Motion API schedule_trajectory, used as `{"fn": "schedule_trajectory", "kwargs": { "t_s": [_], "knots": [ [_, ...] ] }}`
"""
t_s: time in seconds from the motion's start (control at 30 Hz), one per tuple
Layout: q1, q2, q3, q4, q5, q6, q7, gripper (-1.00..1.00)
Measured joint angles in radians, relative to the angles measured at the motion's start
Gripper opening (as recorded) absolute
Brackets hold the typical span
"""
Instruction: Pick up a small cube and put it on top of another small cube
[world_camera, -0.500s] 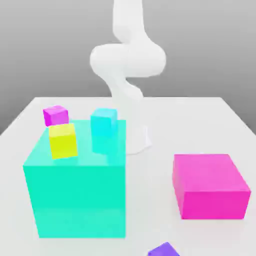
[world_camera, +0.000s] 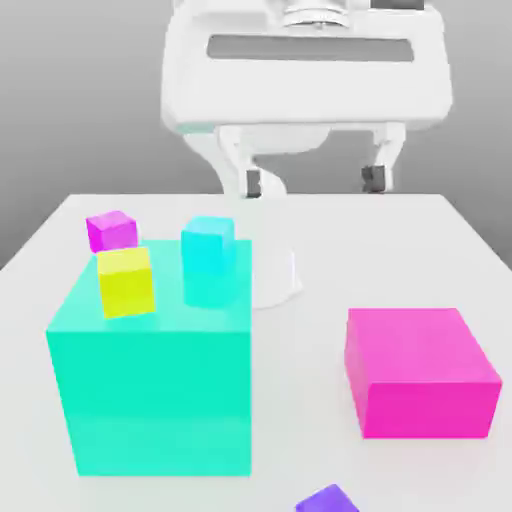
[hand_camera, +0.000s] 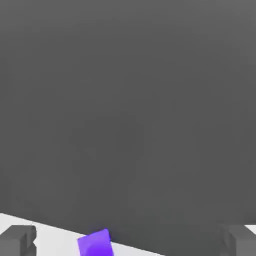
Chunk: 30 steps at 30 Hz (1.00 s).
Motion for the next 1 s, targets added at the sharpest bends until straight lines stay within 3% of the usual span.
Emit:
{"fn": "schedule_trajectory", "kwargs": {
  "t_s": [0.43,0.6,0.63,0.83,1.0],
  "knots": [
    [0.036,0.469,0.022,0.013,-0.034,0.134,-0.138,0.00],
    [0.040,0.650,0.024,0.041,-0.045,0.254,-0.148,0.00],
    [0.039,0.672,0.024,0.045,-0.045,0.271,-0.148,-1.00],
    [0.038,0.682,0.025,0.047,-0.047,0.278,-0.147,-1.00],
    [0.038,0.549,0.025,0.021,-0.046,0.169,-0.147,-1.00]
  ]
}}
